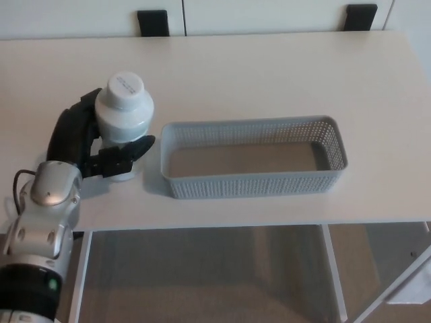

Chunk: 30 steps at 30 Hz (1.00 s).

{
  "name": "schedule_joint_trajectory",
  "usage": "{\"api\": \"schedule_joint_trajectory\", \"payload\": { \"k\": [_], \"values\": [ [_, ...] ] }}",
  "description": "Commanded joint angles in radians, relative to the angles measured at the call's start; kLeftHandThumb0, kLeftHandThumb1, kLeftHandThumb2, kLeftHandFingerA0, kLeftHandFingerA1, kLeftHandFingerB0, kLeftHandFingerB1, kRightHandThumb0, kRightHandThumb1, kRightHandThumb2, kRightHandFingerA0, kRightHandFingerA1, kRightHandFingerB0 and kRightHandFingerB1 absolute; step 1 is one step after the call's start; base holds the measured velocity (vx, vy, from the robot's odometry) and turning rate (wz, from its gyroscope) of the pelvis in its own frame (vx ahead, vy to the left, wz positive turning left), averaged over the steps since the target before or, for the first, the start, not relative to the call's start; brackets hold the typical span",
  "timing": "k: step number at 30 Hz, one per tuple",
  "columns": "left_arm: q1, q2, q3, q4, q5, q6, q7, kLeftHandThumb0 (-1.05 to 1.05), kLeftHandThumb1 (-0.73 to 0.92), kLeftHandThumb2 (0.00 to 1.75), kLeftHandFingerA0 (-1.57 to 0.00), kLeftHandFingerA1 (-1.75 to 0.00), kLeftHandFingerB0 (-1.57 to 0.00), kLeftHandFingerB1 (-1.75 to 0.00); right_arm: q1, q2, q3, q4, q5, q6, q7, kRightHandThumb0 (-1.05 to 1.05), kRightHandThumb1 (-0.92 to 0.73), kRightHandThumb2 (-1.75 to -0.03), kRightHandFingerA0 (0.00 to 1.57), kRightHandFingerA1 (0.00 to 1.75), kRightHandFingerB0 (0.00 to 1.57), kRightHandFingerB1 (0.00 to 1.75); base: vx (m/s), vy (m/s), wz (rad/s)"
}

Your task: The robot walk up to a desk on which a bottle is kept on the left hand side and a container is kept on the right hand side. The robot uses its left hand to pick up the bottle and places it in the container.

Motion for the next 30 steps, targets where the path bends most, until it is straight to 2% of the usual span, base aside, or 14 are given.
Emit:
{"api": "schedule_joint_trajectory", "payload": {
  "k": [1, 2, 7, 8, 9, 12, 13, 15, 18, 19, 22, 23, 29, 30],
  "values": [
    [-0.018, -0.016, 0.029, -0.123, -0.042, 0.015, -0.016, -0.20, 0.81, 0.64, -1.07, -1.25, -0.84, -0.75, -0.015, -0.020, 0.007, -0.004, -0.017, 0.008, -0.014, -0.58, -0.29, -0.51, 0.92, 0.50, 0.75, 0.44, 0.00, 0.000, 0.00],
    [-0.025, -0.025, 0.031, -0.150, -0.050, 0.017, -0.019, -0.18, 0.81, 0.64, -1.07, -1.25, -0.84, -0.73, -0.019, -0.021, 0.008, 0.000, -0.018, 0.011, -0.014, -0.64, -0.23, -0.61, 0.89, 0.54, 0.72, 0.48, 0.00, 0.000, 0.00],
    [-0.062, -0.078, 0.008, -0.320, -0.064, 0.071, -0.020, -0.18, 0.79, 0.65, -1.07, -1.29, -0.85, -0.74, -0.004, -0.024, 0.018, -0.054, -0.030, 0.037, -0.022, -0.63, -0.26, -0.64, 0.88, 0.55, 0.70, 0.49, 0.00, 0.000, 0.00],
    [-0.062, -0.078, 0.008, -0.320, -0.064, 0.071, -0.020, -0.18, 0.79, 0.65, -1.07, -1.29, -0.85, -0.74, -0.004, -0.024, 0.018, -0.054, -0.030, 0.037, -0.022, -0.63, -0.26, -0.64, 0.88, 0.55, 0.70, 0.49, 0.00, 0.000, 0.00],
    [-0.065, -0.105, -0.014, -0.379, -0.057, 0.099, -0.007, -0.15, 0.81, 0.64, -1.04, -1.30, -0.83, -0.76, -0.006, -0.025, 0.021, -0.048, -0.035, 0.038, -0.026, -0.58, -0.32, -0.52, 0.91, 0.49, 0.75, 0.43, 0.00, 0.000, 0.00],
    [-0.069, -0.146, -0.052, -0.439, -0.053, 0.140, 0.000, -0.12, 0.83, 0.64, -1.06, -1.30, -0.82, -0.75, -0.018, -0.021, 0.023, -0.019, -0.038, 0.024, -0.024, -0.56, -0.32, -0.52, 0.92, 0.49, 0.73, 0.43, 0.00, 0.000, 0.00],
    [-0.076, -0.170, -0.084, -0.472, -0.036, 0.175, 0.011, -0.09, 0.82, 0.67, -1.03, -1.32, -0.76, -0.75, -0.022, -0.019, 0.026, -0.009, -0.042, 0.016, -0.025, -0.64, -0.24, -0.62, 0.91, 0.54, 0.71, 0.47, 0.00, 0.000, 0.00],
    [-0.086, -0.196, -0.132, -0.501, 0.004, 0.204, 0.027, -0.04, 0.84, 0.67, -0.96, -1.37, -0.74, -0.80, -0.019, -0.018, 0.031, -0.016, -0.046, 0.011, -0.027, -0.58, -0.32, -0.52, 0.93, 0.49, 0.75, 0.43, 0.00, 0.000, 0.00],
    [-0.105, -0.220, -0.187, -0.488, 0.056, 0.210, 0.047, 0.00, 0.84, 0.67, -0.92, -1.32, -0.77, -0.78, -0.018, -0.019, 0.039, -0.032, -0.049, 0.015, -0.027, -0.58, -0.34, -0.52, 0.90, 0.48, 0.73, 0.43, 0.00, 0.000, 0.00],
    [-0.110, -0.230, -0.199, -0.476, 0.062, 0.203, 0.052, 0.01, 0.85, 0.66, -0.83, -1.38, -0.76, -0.79, -0.022, -0.020, 0.040, -0.033, -0.049, 0.018, -0.027, -0.58, -0.33, -0.52, 0.91, 0.49, 0.75, 0.43, 0.00, 0.000, 0.00],
    [-0.115, -0.254, -0.222, -0.446, 0.068, 0.196, 0.060, -0.04, 0.84, 0.66, -0.87, -1.33, -0.79, -0.76, -0.035, -0.022, 0.039, -0.024, -0.045, 0.020, -0.020, -0.57, -0.32, -0.52, 0.92, 0.49, 0.75, 0.43, 0.00, 0.000, 0.00],
    [-0.113, -0.261, -0.231, -0.426, 0.072, 0.185, 0.060, -0.06, 0.83, 0.67, -0.96, -1.29, -0.79, -0.75, -0.038, -0.022, 0.040, -0.022, -0.046, 0.019, -0.022, -0.58, -0.31, -0.51, 0.90, 0.49, 0.75, 0.43, 0.00, 0.000, 0.00],
    [-0.110, -0.280, -0.236, -0.383, 0.071, 0.194, 0.057, -0.09, 0.82, 0.67, -0.96, -1.31, -0.79, -0.76, -0.040, -0.027, 0.041, -0.028, -0.049, 0.008, -0.008, -0.57, -0.32, -0.51, 0.87, 0.48, 0.71, 0.42, 0.00, 0.000, 0.00],
    [-0.103, -0.286, -0.228, -0.375, 0.061, 0.204, 0.054, -0.08, 0.86, 0.66, -0.96, -1.35, -0.78, -0.80, -0.040, -0.029, 0.041, -0.028, -0.044, 0.000, 0.018, -0.63, -0.28, -0.65, 0.88, 0.55, 0.66, 0.46, 0.00, 0.000, 0.00]
  ]
}}
